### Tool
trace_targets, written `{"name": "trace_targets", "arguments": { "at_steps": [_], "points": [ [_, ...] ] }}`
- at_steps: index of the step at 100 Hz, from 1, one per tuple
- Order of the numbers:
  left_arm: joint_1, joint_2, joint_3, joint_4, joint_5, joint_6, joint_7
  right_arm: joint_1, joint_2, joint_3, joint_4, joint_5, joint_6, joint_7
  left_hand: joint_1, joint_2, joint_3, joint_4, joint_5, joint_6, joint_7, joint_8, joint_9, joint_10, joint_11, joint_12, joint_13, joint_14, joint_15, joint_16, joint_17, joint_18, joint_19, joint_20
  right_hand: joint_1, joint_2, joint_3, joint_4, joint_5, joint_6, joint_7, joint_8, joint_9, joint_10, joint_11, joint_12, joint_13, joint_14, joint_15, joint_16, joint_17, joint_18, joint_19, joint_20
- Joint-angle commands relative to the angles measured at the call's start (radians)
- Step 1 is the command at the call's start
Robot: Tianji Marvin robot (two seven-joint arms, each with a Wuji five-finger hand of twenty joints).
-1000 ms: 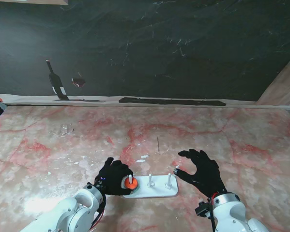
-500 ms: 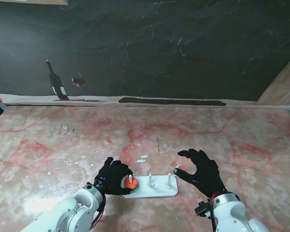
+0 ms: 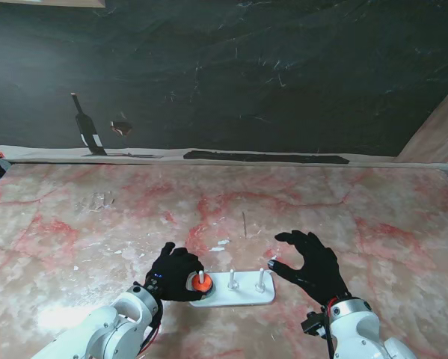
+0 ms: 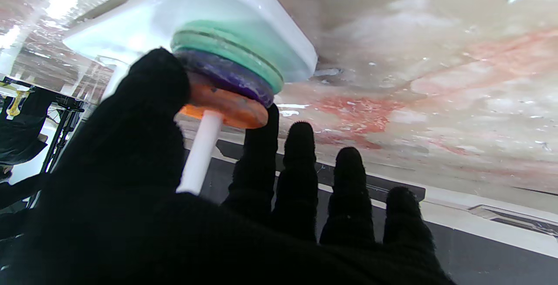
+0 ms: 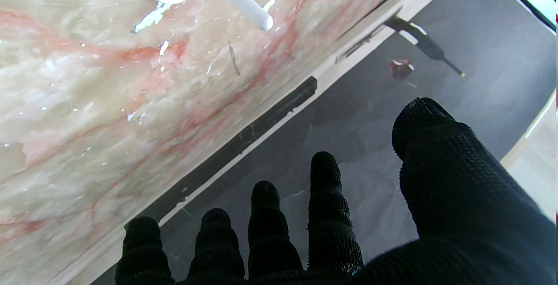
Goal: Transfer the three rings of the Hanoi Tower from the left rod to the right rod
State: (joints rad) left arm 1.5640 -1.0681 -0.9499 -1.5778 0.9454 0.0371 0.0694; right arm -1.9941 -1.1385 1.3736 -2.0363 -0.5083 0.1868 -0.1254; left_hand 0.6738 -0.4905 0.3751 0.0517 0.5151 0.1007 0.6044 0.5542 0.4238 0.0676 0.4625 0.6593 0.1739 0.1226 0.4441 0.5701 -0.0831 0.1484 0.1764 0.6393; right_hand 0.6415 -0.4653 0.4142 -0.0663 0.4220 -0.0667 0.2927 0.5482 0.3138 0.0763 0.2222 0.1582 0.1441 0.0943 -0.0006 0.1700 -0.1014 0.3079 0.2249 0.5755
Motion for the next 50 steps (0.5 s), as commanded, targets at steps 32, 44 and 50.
{"name": "trace_targets", "arguments": {
  "at_steps": [32, 44, 50],
  "points": [
    [0.014, 0.000, -0.004, -0.022, 0.006, 0.002, -0.007, -0.008, -0.006, -0.001, -0.002, 0.006, -0.005, 0.001, 0.021, 0.032, 0.025, 0.030, 0.060, -0.049, 0.078, 0.022, 0.011, 0.016, -0.014, -0.017, 0.008, 0.008, -0.012, 0.008, -0.011, 0.006, -0.006, 0.025, 0.013, 0.015, -0.024, 0.018, -0.009, -0.005, 0.003, -0.009, 0.013, 0.001, 0.013, 0.009, 0.018, 0.001, -0.005, 0.004, -0.016, -0.015, 0.013, 0.028],
    [0.014, 0.001, -0.003, -0.025, 0.008, 0.002, -0.009, -0.007, -0.006, -0.001, -0.002, 0.008, -0.004, 0.003, 0.022, 0.030, 0.024, 0.031, 0.066, -0.048, 0.082, 0.024, 0.011, 0.016, -0.014, -0.018, 0.007, 0.010, -0.013, 0.008, -0.010, 0.005, -0.008, 0.025, 0.013, 0.016, -0.024, 0.018, -0.008, -0.005, 0.003, -0.009, 0.012, 0.000, 0.013, 0.009, 0.018, 0.001, -0.005, 0.004, -0.017, -0.015, 0.016, 0.030],
    [0.014, 0.001, -0.002, -0.026, 0.011, 0.002, -0.010, -0.006, -0.006, -0.002, -0.001, 0.009, -0.004, 0.004, 0.023, 0.028, 0.025, 0.031, 0.067, -0.050, 0.083, 0.025, 0.007, 0.015, -0.017, -0.019, 0.005, 0.008, -0.015, 0.007, -0.010, 0.004, -0.009, 0.025, 0.014, 0.015, -0.025, 0.018, -0.009, -0.005, 0.003, -0.009, 0.013, 0.001, 0.013, 0.009, 0.018, 0.001, -0.005, 0.004, -0.017, -0.015, 0.017, 0.032]
  ]
}}
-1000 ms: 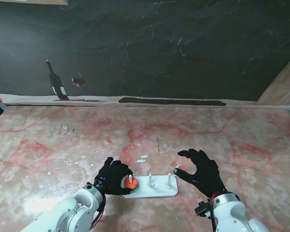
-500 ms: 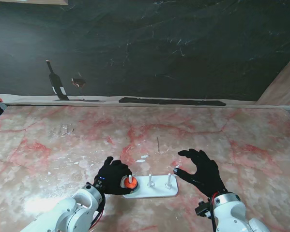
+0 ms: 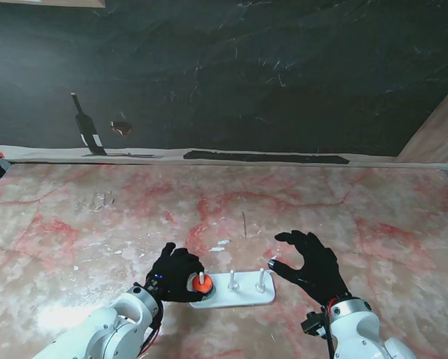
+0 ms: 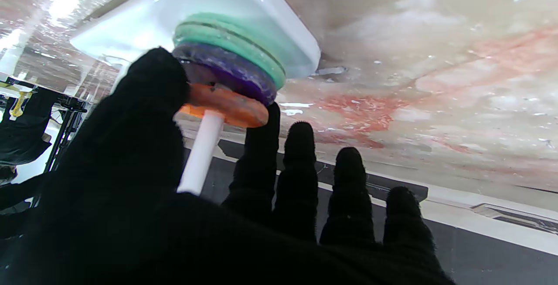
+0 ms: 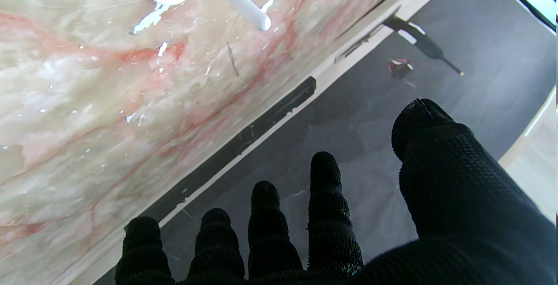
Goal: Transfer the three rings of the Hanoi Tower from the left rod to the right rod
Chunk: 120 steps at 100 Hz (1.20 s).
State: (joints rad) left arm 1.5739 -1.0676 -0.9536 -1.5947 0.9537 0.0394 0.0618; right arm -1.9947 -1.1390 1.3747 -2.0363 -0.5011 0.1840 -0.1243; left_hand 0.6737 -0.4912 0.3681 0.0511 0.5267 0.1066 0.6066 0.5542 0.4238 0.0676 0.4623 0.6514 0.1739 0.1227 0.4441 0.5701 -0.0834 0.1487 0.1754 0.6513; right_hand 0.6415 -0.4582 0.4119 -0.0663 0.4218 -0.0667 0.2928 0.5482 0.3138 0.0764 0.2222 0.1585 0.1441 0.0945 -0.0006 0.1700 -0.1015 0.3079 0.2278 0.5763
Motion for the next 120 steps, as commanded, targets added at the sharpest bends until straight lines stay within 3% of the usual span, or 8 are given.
{"name": "trace_targets", "arguments": {
  "at_steps": [1, 54, 76, 120],
  "points": [
    [0.004, 0.001, 0.002, -0.009, 0.003, 0.000, -0.003, -0.005, -0.006, -0.003, -0.001, 0.002, -0.001, 0.002, 0.024, 0.029, 0.032, 0.032, 0.057, -0.056, 0.081, 0.025, 0.006, 0.015, -0.018, -0.012, 0.004, 0.007, -0.015, 0.007, -0.009, 0.003, -0.008, 0.013, 0.013, 0.008, -0.022, 0.018, -0.009, -0.006, 0.003, -0.009, 0.012, 0.001, 0.013, 0.009, 0.018, 0.001, -0.005, 0.004, -0.017, -0.015, 0.015, 0.031],
    [-0.011, 0.005, 0.022, -0.009, 0.014, 0.018, -0.030, -0.007, -0.007, -0.001, 0.001, 0.005, -0.007, -0.003, 0.029, 0.012, 0.051, 0.035, 0.067, -0.053, 0.119, 0.051, 0.008, 0.011, -0.016, -0.012, -0.002, 0.003, -0.017, 0.007, -0.005, -0.002, -0.022, -0.001, 0.013, 0.006, -0.023, 0.019, -0.015, -0.005, 0.002, -0.009, 0.005, 0.003, 0.013, 0.009, 0.017, 0.001, -0.005, 0.004, -0.020, -0.015, 0.023, 0.039],
    [-0.015, 0.009, 0.027, -0.015, 0.018, 0.026, -0.058, -0.007, -0.006, -0.001, 0.001, 0.002, -0.007, -0.003, 0.014, -0.006, 0.039, 0.029, 0.015, -0.031, -0.012, -0.017, -0.006, 0.018, -0.027, -0.016, -0.013, 0.004, -0.025, 0.004, -0.003, -0.003, -0.031, -0.021, 0.011, 0.007, -0.023, 0.019, -0.018, -0.005, 0.001, -0.008, 0.004, 0.005, 0.013, 0.009, 0.017, 0.001, -0.005, 0.004, -0.020, -0.015, 0.028, 0.043],
    [-0.024, 0.017, 0.036, -0.026, 0.022, 0.034, -0.117, -0.008, -0.006, -0.002, 0.000, 0.000, -0.005, -0.001, 0.008, -0.023, 0.022, 0.028, 0.019, 0.008, -0.135, -0.104, -0.049, 0.030, -0.051, -0.026, -0.038, 0.002, -0.034, 0.003, 0.003, -0.015, -0.046, -0.059, 0.010, 0.005, -0.021, 0.018, -0.023, -0.006, -0.001, -0.007, 0.000, 0.005, 0.013, 0.009, 0.016, 0.002, -0.005, 0.003, -0.023, -0.015, 0.036, 0.051]
  ]
}}
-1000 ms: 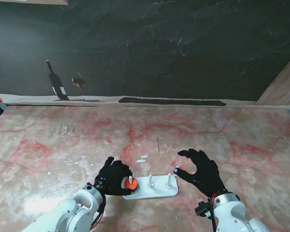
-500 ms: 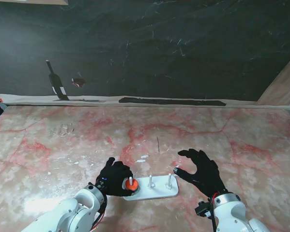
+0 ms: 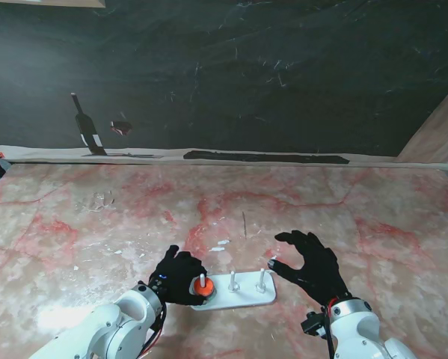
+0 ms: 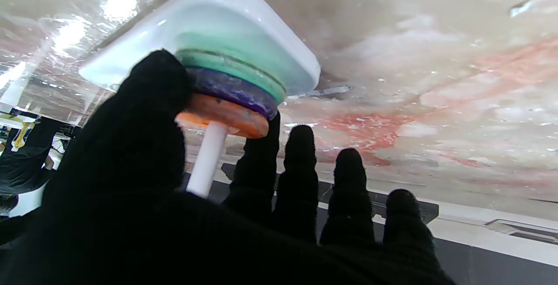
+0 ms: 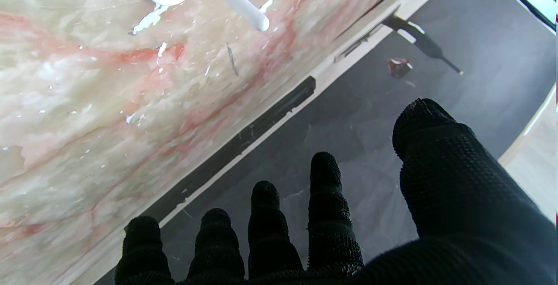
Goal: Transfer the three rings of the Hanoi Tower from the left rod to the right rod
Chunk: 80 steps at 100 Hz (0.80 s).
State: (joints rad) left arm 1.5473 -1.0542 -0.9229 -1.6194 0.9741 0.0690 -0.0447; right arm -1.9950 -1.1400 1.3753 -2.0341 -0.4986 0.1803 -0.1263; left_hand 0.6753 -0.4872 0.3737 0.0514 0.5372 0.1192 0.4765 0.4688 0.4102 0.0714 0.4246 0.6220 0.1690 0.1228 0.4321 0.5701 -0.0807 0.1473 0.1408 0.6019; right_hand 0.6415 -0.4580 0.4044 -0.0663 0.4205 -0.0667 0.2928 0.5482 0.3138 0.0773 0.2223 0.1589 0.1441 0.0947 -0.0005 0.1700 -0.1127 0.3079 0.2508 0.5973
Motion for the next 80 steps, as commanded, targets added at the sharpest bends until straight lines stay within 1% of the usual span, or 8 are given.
{"name": "trace_targets", "arguments": {
  "at_steps": [1, 11, 21, 37, 48, 80],
  "points": [
    [0.002, 0.004, 0.005, -0.002, 0.002, 0.004, -0.011, -0.008, -0.005, -0.002, -0.003, -0.002, -0.001, 0.001, 0.007, -0.028, 0.017, 0.028, 0.008, -0.003, -0.006, -0.020, -0.036, 0.028, -0.013, 0.003, -0.033, 0.003, -0.022, 0.003, 0.001, -0.014, -0.012, -0.011, 0.010, 0.005, -0.014, 0.018, -0.021, -0.005, 0.000, -0.007, 0.000, 0.004, 0.013, 0.008, 0.016, 0.002, -0.005, 0.003, -0.012, -0.015, 0.013, 0.030],
    [0.002, 0.005, 0.005, -0.003, 0.003, 0.005, -0.016, -0.007, -0.005, -0.003, -0.002, -0.003, -0.002, 0.001, 0.007, -0.027, 0.018, 0.029, 0.010, -0.006, -0.009, -0.024, -0.036, 0.027, -0.013, 0.003, -0.035, 0.003, -0.020, 0.004, 0.002, -0.017, -0.012, -0.014, 0.010, 0.006, -0.013, 0.018, -0.021, -0.005, -0.001, -0.007, 0.000, 0.005, 0.013, 0.008, 0.017, 0.002, -0.005, 0.003, -0.012, -0.014, 0.015, 0.032],
    [0.001, 0.004, 0.006, 0.000, 0.005, 0.006, -0.010, -0.008, -0.005, -0.002, -0.001, -0.003, -0.004, 0.000, 0.010, -0.025, 0.022, 0.030, 0.025, -0.024, 0.014, -0.013, -0.028, 0.024, -0.007, 0.006, -0.032, 0.002, -0.017, 0.005, 0.003, -0.018, -0.009, -0.014, 0.010, 0.006, -0.013, 0.018, -0.022, -0.006, -0.001, -0.007, 0.000, 0.004, 0.014, 0.008, 0.017, 0.002, -0.005, 0.003, -0.013, -0.015, 0.016, 0.033],
    [-0.001, 0.001, 0.008, 0.009, 0.005, 0.007, 0.012, -0.008, -0.005, -0.002, 0.000, -0.002, -0.007, -0.002, 0.014, -0.025, 0.036, 0.030, 0.021, -0.038, 0.086, 0.030, -0.022, 0.019, 0.002, 0.011, -0.030, 0.000, -0.011, 0.007, 0.000, -0.022, 0.004, -0.004, 0.010, 0.007, -0.013, 0.018, -0.024, -0.005, -0.002, -0.007, -0.001, 0.005, 0.014, 0.008, 0.017, 0.002, -0.005, 0.004, -0.013, -0.015, 0.018, 0.035],
    [-0.003, -0.001, 0.011, 0.016, 0.004, 0.006, 0.028, -0.009, -0.006, -0.002, 0.000, -0.001, -0.007, -0.005, 0.020, -0.018, 0.046, 0.026, 0.044, -0.050, 0.149, 0.069, -0.015, 0.018, 0.010, 0.014, -0.026, -0.002, -0.006, 0.008, -0.001, -0.025, 0.011, 0.006, 0.011, 0.009, -0.013, 0.018, -0.025, -0.005, -0.002, -0.007, 0.000, 0.005, 0.014, 0.009, 0.017, 0.002, -0.005, 0.004, -0.014, -0.015, 0.020, 0.037],
    [-0.002, -0.005, 0.010, 0.027, 0.005, 0.000, 0.060, -0.010, -0.007, -0.001, 0.000, 0.005, -0.011, -0.006, 0.026, 0.000, 0.064, 0.022, 0.081, -0.054, 0.211, 0.104, 0.002, 0.012, 0.023, 0.017, -0.017, -0.003, 0.003, 0.010, -0.004, -0.023, 0.024, 0.028, 0.009, 0.011, -0.015, 0.018, -0.028, -0.005, -0.003, -0.007, 0.000, 0.005, 0.015, 0.009, 0.018, 0.002, -0.005, 0.004, -0.015, -0.015, 0.023, 0.040]
  ]
}}
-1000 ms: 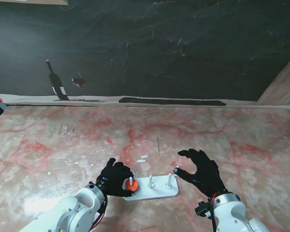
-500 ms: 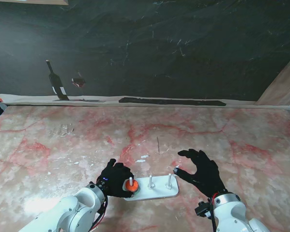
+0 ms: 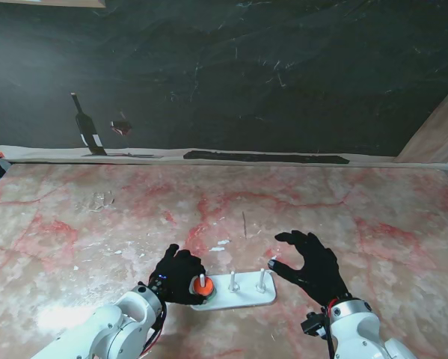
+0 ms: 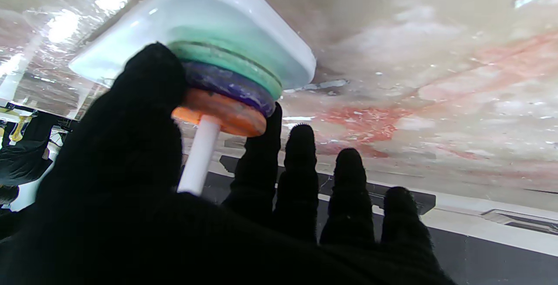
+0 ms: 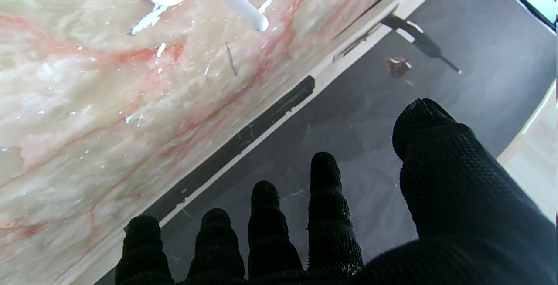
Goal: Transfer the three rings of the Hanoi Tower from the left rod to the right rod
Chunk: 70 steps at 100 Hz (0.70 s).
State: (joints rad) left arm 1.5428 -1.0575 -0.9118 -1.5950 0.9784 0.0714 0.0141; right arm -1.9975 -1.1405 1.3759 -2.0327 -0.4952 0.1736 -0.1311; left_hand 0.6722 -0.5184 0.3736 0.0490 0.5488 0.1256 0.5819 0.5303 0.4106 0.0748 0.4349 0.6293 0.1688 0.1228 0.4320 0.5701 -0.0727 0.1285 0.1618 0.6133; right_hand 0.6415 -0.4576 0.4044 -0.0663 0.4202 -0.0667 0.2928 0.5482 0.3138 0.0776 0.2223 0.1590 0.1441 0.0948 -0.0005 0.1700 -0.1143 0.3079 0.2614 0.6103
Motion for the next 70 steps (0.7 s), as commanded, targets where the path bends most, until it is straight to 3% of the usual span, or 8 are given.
{"name": "trace_targets", "arguments": {
  "at_steps": [1, 70],
  "points": [
    [0.003, -0.002, -0.001, 0.002, 0.001, -0.003, 0.002, -0.008, -0.006, -0.001, -0.001, 0.002, -0.004, -0.001, 0.029, 0.031, 0.064, 0.024, 0.069, -0.060, 0.105, 0.043, 0.002, 0.009, 0.012, 0.009, -0.017, -0.003, 0.004, 0.010, -0.013, -0.004, 0.003, 0.017, 0.009, 0.011, -0.015, 0.018, -0.028, -0.005, -0.003, -0.006, 0.000, 0.005, 0.015, 0.009, 0.018, 0.002, -0.005, 0.004, -0.014, -0.015, 0.012, 0.027],
    [0.021, -0.003, -0.025, -0.024, -0.010, -0.012, -0.005, -0.007, -0.006, 0.003, -0.001, 0.017, -0.007, 0.006, 0.029, 0.041, 0.048, 0.023, 0.078, -0.060, 0.094, 0.038, -0.001, 0.009, 0.003, 0.004, -0.013, -0.002, -0.002, 0.007, -0.014, -0.002, 0.004, 0.035, 0.010, 0.013, -0.016, 0.019, -0.031, -0.005, -0.005, -0.007, 0.003, 0.005, 0.016, 0.009, 0.019, 0.002, -0.005, 0.004, -0.014, -0.015, 0.015, 0.032]
  ]
}}
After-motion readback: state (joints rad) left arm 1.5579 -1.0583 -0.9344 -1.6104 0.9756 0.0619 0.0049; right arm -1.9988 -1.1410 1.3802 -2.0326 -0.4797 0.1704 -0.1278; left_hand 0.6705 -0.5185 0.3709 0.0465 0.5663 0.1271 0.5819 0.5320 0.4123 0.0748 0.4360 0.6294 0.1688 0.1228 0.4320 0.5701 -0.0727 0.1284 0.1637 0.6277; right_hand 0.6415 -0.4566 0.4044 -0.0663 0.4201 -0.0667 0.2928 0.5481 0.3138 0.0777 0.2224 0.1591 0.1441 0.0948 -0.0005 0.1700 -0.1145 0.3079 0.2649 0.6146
